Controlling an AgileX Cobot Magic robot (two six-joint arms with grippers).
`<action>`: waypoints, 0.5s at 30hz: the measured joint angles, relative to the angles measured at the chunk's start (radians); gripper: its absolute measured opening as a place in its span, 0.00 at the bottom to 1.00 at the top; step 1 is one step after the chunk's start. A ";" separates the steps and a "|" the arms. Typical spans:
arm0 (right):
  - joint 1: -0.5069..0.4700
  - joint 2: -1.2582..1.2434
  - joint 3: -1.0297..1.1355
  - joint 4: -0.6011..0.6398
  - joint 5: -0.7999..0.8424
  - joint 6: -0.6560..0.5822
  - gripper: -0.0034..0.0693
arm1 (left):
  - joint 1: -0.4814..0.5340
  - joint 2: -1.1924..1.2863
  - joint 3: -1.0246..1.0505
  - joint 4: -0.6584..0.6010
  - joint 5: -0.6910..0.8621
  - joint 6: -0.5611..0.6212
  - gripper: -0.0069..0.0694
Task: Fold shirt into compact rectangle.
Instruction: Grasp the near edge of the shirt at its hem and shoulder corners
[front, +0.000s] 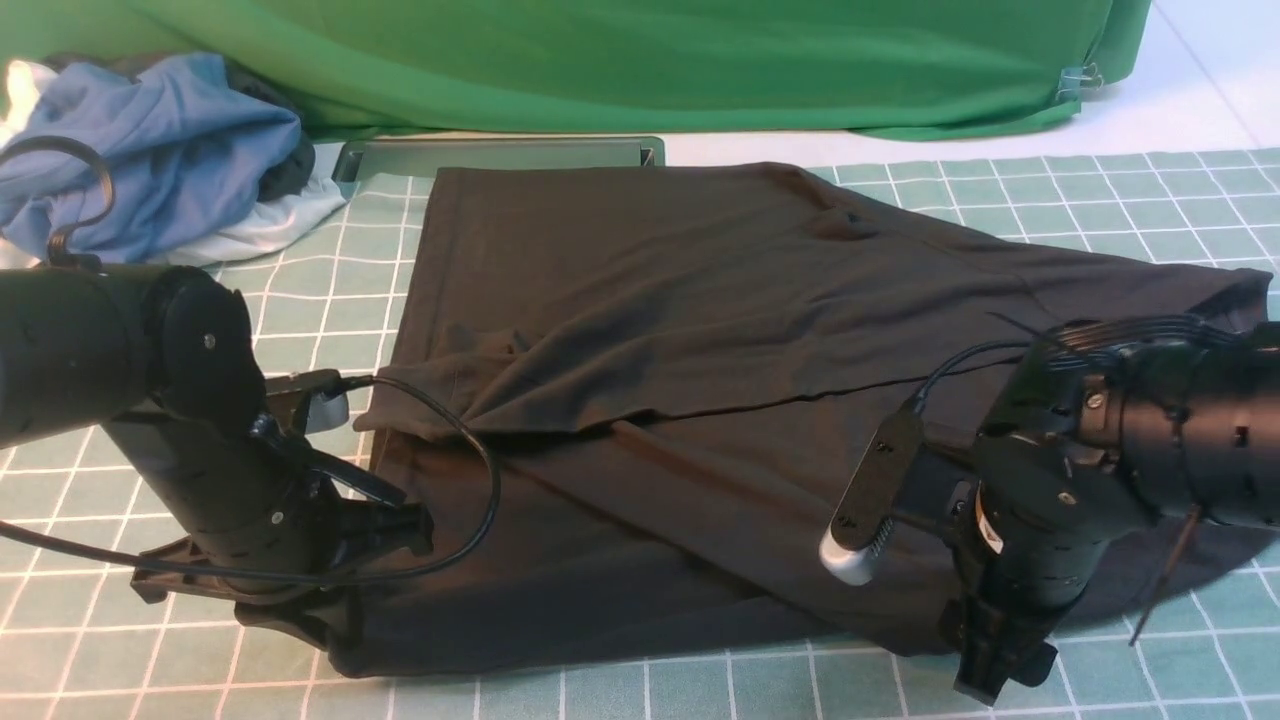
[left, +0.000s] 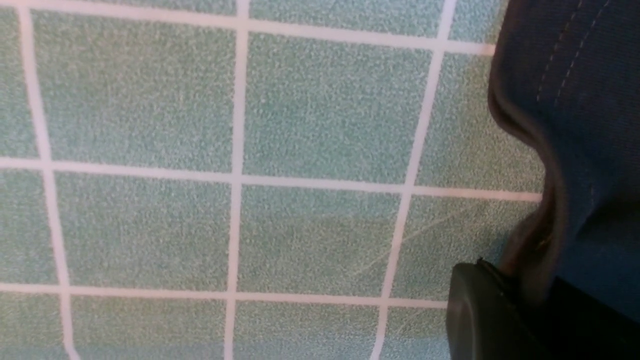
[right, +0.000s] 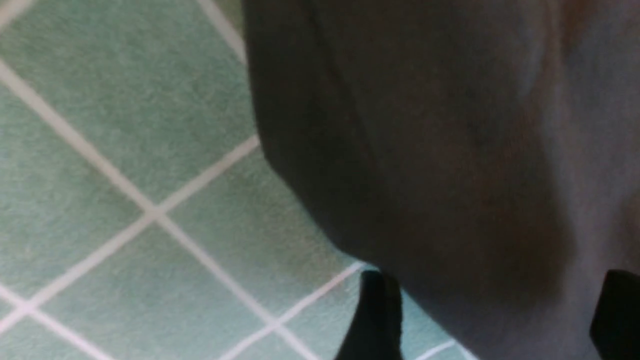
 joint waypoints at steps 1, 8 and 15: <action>0.000 0.001 0.000 -0.003 -0.009 0.001 0.81 | 0.000 0.000 0.000 0.000 0.000 0.000 0.12; 0.000 0.027 -0.001 -0.016 -0.048 0.002 0.78 | 0.000 0.000 0.000 -0.001 0.000 -0.001 0.12; 0.000 0.032 -0.002 -0.017 -0.028 0.002 0.60 | 0.000 0.000 0.000 -0.001 0.000 -0.001 0.12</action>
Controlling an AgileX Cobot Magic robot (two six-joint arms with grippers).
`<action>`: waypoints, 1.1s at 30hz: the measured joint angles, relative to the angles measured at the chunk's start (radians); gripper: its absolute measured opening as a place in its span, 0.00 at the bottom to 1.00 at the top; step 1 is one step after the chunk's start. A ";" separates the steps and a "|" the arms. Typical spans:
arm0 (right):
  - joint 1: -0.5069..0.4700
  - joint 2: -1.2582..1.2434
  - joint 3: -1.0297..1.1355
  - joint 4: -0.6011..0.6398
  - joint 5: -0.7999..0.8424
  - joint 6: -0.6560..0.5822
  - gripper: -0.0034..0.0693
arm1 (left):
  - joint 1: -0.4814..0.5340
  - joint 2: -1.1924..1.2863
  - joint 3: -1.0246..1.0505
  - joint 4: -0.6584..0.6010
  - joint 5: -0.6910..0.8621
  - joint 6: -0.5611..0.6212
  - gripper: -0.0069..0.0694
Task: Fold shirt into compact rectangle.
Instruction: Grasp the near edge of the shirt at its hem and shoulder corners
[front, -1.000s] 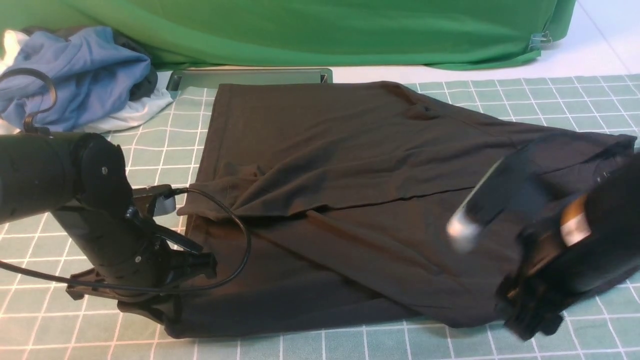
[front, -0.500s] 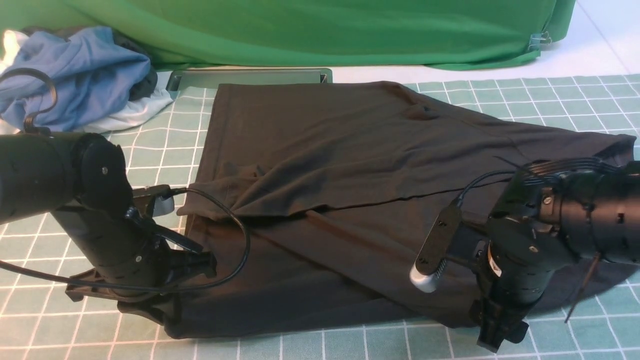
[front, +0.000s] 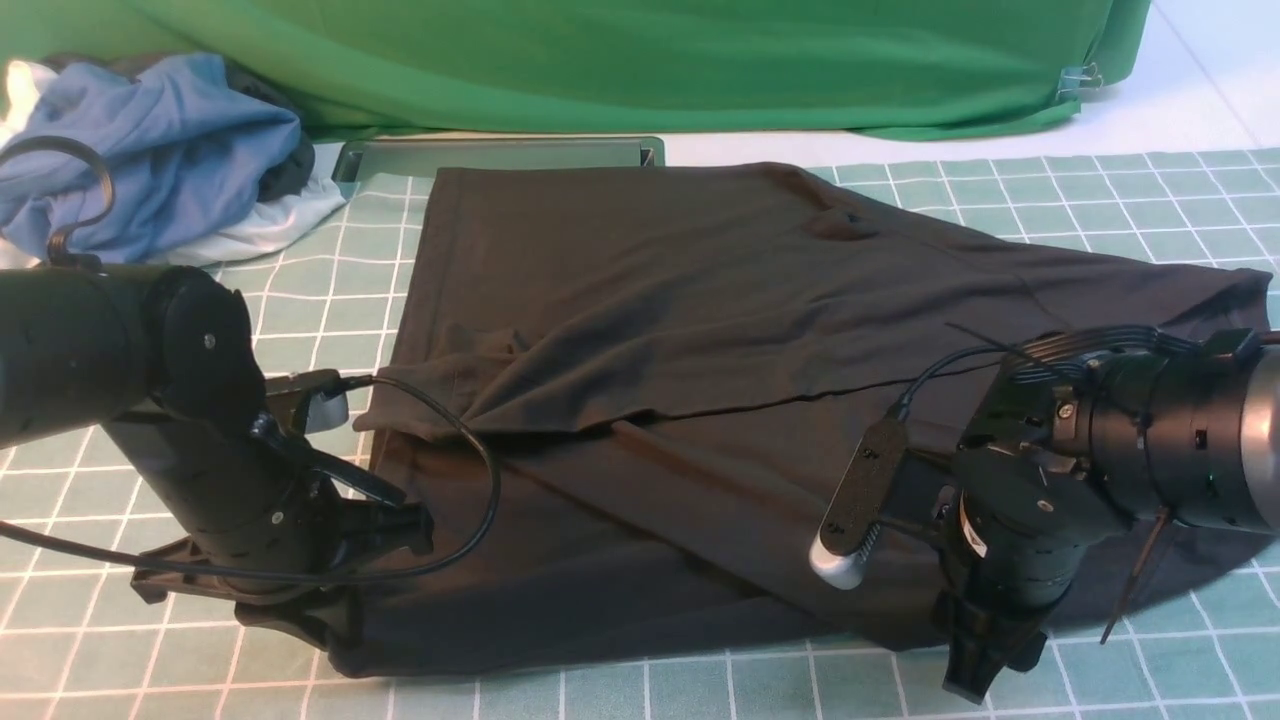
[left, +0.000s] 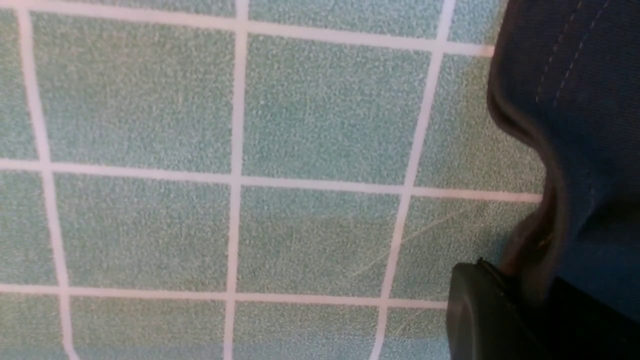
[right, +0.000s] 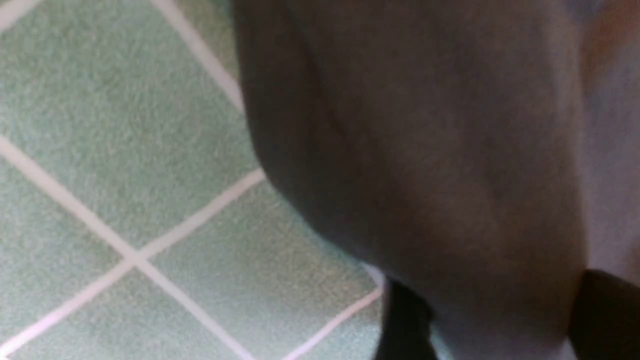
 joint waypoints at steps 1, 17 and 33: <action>0.000 0.000 0.000 0.000 -0.001 -0.004 0.54 | 0.000 0.000 0.000 0.000 0.000 0.000 0.12; 0.104 -0.133 0.034 0.067 0.179 0.115 0.13 | 0.000 -0.168 0.008 0.000 0.162 -0.051 0.12; 0.153 -0.216 0.145 0.112 0.157 0.207 0.13 | 0.000 -0.284 0.168 -0.031 0.185 -0.056 0.12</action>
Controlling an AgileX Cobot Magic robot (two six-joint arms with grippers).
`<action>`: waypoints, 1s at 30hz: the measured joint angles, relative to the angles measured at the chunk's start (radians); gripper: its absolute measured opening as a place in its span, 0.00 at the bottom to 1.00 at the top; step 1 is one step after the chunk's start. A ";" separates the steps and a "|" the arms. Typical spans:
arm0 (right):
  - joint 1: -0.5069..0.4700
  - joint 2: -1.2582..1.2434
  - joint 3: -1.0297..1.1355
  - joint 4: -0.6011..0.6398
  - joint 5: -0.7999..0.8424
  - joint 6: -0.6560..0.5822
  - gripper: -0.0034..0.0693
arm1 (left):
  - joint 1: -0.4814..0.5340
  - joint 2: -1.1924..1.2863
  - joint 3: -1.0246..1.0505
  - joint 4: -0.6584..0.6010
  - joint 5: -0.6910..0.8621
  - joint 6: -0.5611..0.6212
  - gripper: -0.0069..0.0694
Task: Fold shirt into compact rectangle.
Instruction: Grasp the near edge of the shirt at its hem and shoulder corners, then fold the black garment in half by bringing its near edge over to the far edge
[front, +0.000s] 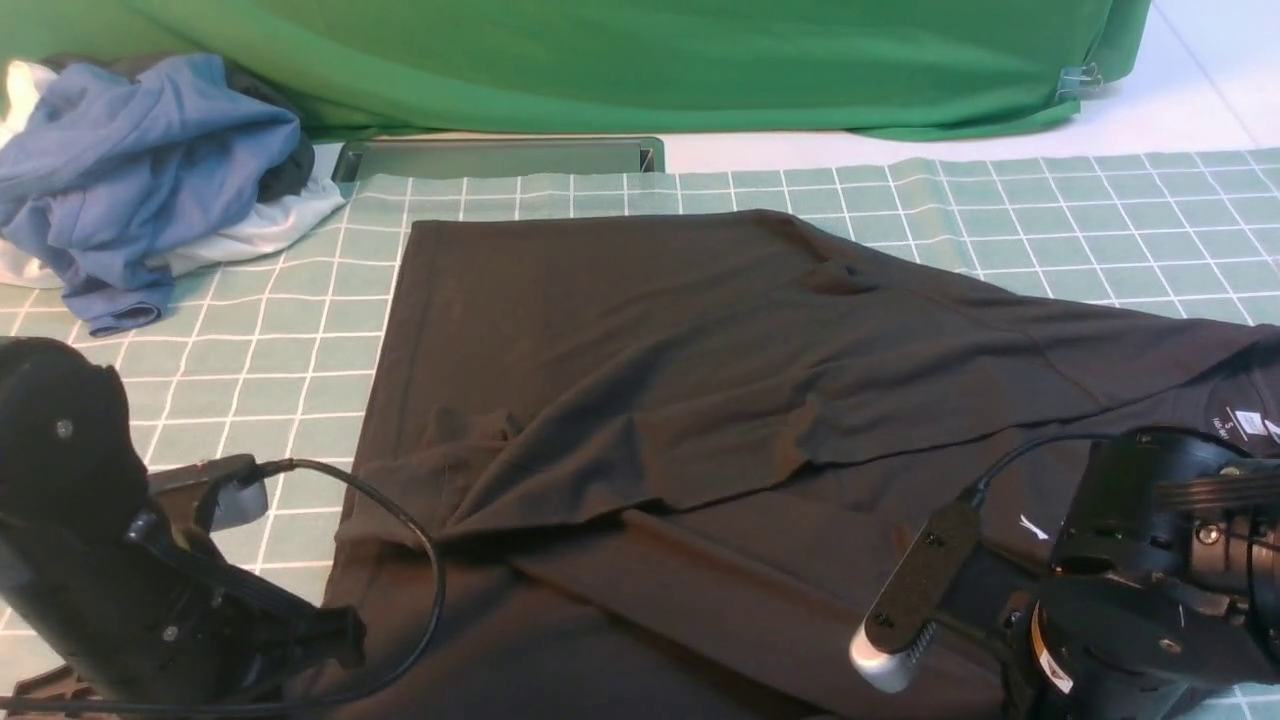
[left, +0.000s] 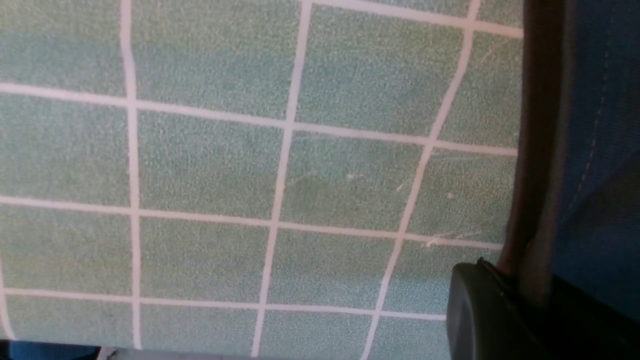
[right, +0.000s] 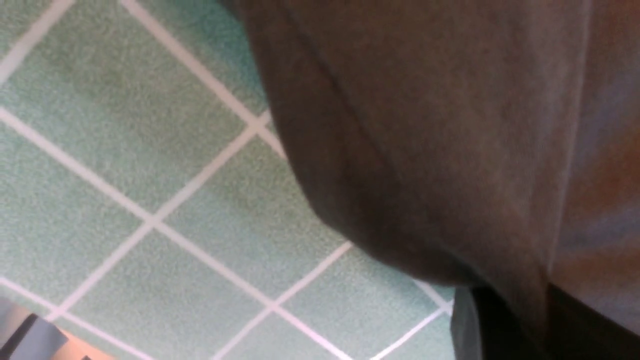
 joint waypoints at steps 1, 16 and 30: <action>0.000 0.000 -0.009 -0.001 0.008 -0.001 0.13 | 0.000 0.000 -0.001 -0.003 0.000 0.000 0.12; -0.230 0.080 -0.331 -0.003 -0.017 -0.060 0.13 | 0.000 0.146 -0.391 0.019 -0.008 -0.006 0.12; -0.420 0.383 -0.673 -0.003 -0.223 -0.060 0.13 | 0.133 0.684 -1.022 -0.053 0.056 -0.006 0.12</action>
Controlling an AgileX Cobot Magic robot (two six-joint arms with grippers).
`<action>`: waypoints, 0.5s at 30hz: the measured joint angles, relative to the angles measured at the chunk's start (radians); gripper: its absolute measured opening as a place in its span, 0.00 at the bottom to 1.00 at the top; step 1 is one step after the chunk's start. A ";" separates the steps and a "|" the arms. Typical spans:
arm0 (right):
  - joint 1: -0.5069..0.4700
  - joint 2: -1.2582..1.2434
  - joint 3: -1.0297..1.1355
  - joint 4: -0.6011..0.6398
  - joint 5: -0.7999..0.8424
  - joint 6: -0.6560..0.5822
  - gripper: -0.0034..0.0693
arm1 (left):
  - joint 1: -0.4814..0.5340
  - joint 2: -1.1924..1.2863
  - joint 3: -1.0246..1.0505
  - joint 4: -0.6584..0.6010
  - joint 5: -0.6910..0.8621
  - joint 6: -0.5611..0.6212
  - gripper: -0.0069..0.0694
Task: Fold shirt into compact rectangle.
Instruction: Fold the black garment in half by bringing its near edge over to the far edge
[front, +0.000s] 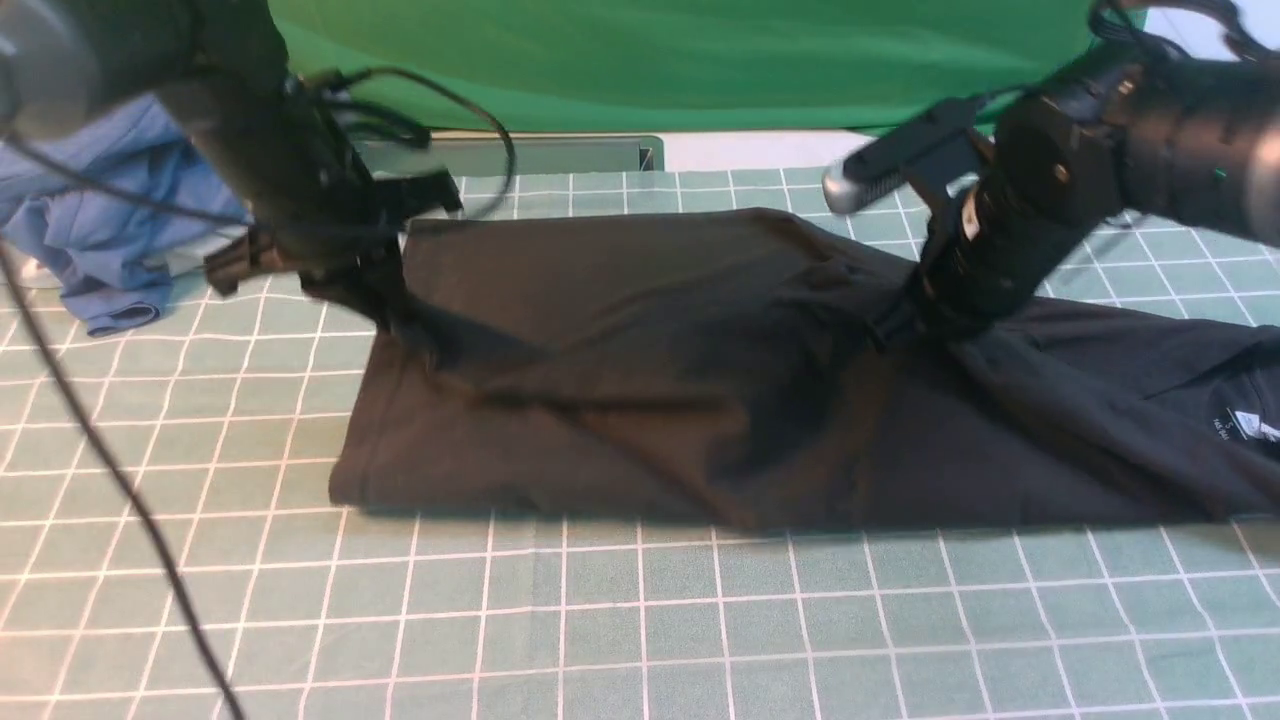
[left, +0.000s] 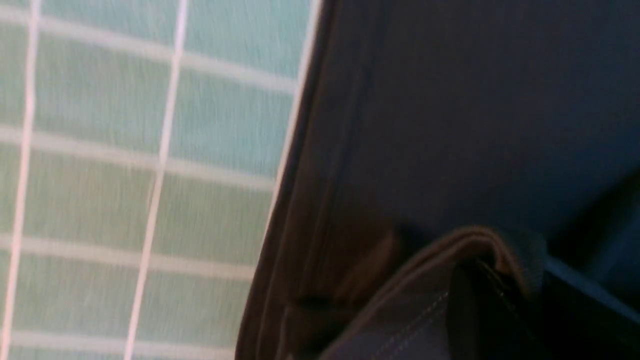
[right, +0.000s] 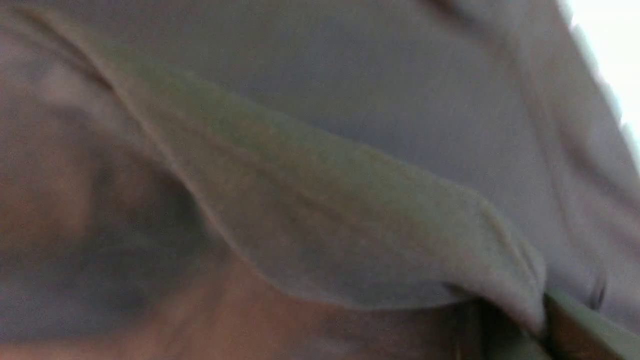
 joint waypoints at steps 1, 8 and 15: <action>-0.009 0.028 -0.034 0.000 -0.014 0.000 0.13 | 0.016 0.037 -0.050 -0.016 -0.001 0.000 0.12; -0.045 0.181 -0.216 -0.001 -0.079 0.000 0.13 | 0.057 0.195 -0.232 -0.065 -0.064 0.000 0.12; -0.057 0.306 -0.343 -0.003 -0.140 0.000 0.14 | 0.057 0.289 -0.247 -0.067 -0.206 -0.001 0.12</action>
